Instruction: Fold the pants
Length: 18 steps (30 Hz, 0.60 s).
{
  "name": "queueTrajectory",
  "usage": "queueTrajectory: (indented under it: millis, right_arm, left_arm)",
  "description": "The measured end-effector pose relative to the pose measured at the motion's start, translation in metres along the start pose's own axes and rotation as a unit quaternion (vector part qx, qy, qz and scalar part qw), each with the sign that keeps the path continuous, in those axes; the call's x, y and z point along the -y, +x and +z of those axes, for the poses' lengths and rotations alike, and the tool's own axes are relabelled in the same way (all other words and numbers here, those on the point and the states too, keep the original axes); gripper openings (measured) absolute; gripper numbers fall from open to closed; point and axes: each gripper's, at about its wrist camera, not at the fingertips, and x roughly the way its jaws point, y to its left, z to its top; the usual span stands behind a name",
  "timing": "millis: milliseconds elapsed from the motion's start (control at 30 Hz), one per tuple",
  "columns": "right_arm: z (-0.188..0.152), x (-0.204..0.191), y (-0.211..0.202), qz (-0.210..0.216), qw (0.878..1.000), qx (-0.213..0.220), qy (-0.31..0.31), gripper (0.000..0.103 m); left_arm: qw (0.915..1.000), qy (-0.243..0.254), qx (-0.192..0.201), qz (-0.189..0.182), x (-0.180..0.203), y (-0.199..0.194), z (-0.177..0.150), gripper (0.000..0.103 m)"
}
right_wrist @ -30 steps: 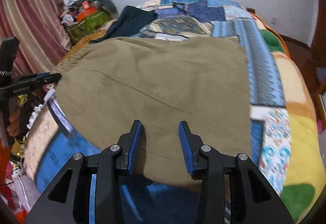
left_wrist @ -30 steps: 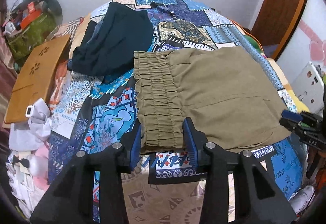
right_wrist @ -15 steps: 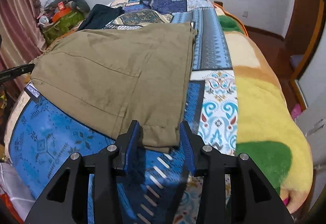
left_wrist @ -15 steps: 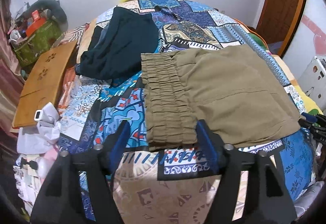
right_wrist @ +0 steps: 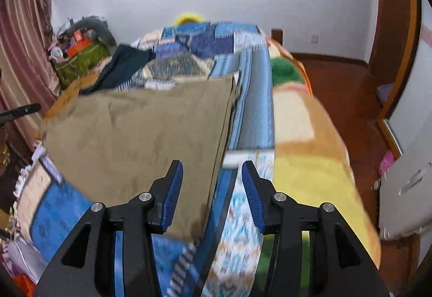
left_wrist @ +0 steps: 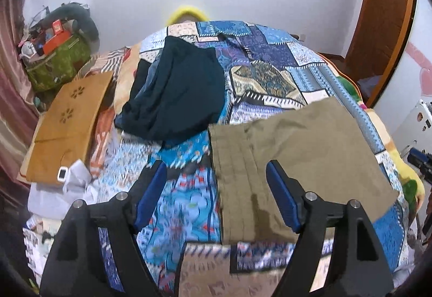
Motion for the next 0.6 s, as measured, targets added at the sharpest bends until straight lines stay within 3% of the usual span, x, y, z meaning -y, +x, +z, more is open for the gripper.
queueTrajectory:
  millis: [233,600]
  right_arm:
    - [0.042,0.011,0.031,0.010,1.000,0.018,-0.002,0.043]
    - [0.089,0.026,0.123,0.029,0.999,-0.024,-0.009,0.043]
  left_arm:
    - [0.9994,-0.013,-0.030,-0.010,-0.006,0.046,0.032,0.079]
    - [0.9949,-0.012,-0.097,-0.025,-0.010,0.119,0.054,0.079]
